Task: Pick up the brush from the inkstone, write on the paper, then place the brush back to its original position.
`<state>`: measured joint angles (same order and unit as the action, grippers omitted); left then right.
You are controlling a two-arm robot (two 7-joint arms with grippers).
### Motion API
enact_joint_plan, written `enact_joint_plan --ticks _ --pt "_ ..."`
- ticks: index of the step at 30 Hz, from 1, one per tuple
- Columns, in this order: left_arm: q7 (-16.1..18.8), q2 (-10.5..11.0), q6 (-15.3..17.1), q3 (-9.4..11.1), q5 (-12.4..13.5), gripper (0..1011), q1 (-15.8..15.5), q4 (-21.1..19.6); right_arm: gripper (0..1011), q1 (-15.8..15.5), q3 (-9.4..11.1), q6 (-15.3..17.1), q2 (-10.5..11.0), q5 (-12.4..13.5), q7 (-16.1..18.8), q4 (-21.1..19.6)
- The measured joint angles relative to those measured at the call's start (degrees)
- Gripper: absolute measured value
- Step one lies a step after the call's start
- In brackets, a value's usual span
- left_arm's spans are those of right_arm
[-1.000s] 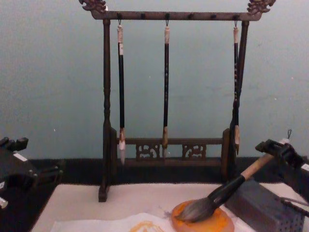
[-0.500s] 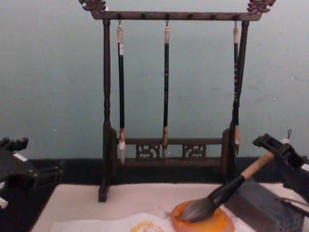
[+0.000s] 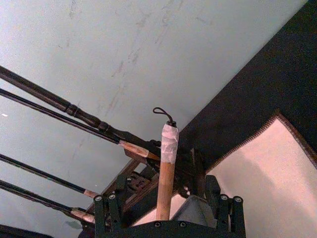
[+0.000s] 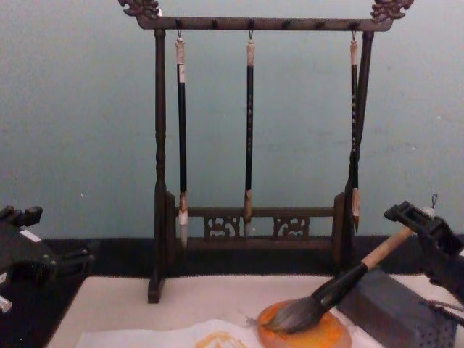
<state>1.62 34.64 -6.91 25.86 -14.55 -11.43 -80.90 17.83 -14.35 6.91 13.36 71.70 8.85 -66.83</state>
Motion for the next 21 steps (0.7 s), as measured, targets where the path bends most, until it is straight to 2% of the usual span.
enact_joint_plan --ticks 9,14,16,21 --pt "0.00 0.00 0.00 0.00 0.00 1001 0.00 0.00 1000 -4.51 0.55 -0.24 2.41 2.54 -1.54 -6.06" --pt "0.00 0.00 0.00 0.00 0.00 1001 0.00 0.00 1000 -7.57 0.35 -0.20 4.62 3.39 -2.24 -10.16" --pt "0.00 0.00 0.00 0.00 0.00 1001 0.00 0.00 1000 -8.79 -0.13 -0.71 5.74 2.99 -2.42 -11.78" --pt "0.00 0.00 0.00 0.00 0.00 1001 0.00 0.00 1000 -10.65 -1.71 -3.86 7.84 -0.91 -2.94 -14.75"
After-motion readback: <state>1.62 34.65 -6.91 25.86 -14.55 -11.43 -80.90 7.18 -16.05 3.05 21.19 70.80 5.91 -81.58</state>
